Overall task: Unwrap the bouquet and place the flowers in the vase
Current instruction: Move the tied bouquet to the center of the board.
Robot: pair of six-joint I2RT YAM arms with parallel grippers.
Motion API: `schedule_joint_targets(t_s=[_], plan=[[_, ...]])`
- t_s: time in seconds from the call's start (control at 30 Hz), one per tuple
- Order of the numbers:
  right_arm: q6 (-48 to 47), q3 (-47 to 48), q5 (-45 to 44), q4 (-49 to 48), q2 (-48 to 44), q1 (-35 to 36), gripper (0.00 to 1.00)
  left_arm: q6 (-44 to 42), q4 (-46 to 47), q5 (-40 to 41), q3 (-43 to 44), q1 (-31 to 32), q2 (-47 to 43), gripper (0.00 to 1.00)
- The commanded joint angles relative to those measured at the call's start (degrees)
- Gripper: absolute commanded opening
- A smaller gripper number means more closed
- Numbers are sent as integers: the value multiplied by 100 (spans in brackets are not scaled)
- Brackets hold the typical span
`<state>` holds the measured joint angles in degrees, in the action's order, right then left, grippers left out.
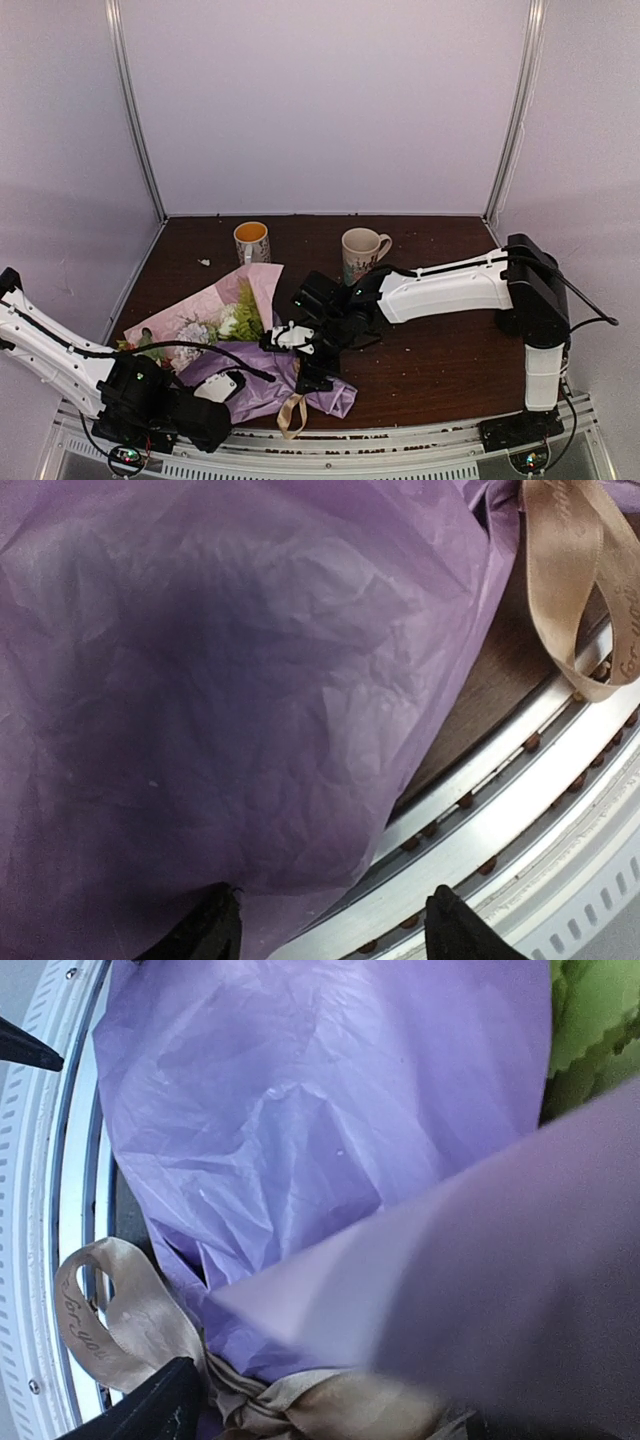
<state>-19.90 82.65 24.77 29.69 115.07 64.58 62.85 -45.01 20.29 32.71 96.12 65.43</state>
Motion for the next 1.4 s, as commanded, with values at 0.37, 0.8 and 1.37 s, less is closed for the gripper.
schedule_joint_targets(t_s=[0.37,0.8,1.37], plan=[[164,-647,-705,151,-118,-200,57,497,-860,460,549,30,674,65],[173,-1824,-609,324,-940,-893,52,-45,-455,166,749,26,557,60],[-207,-2125,376,697,-1426,-933,91,-527,-218,265,1013,-698,1594,44]])
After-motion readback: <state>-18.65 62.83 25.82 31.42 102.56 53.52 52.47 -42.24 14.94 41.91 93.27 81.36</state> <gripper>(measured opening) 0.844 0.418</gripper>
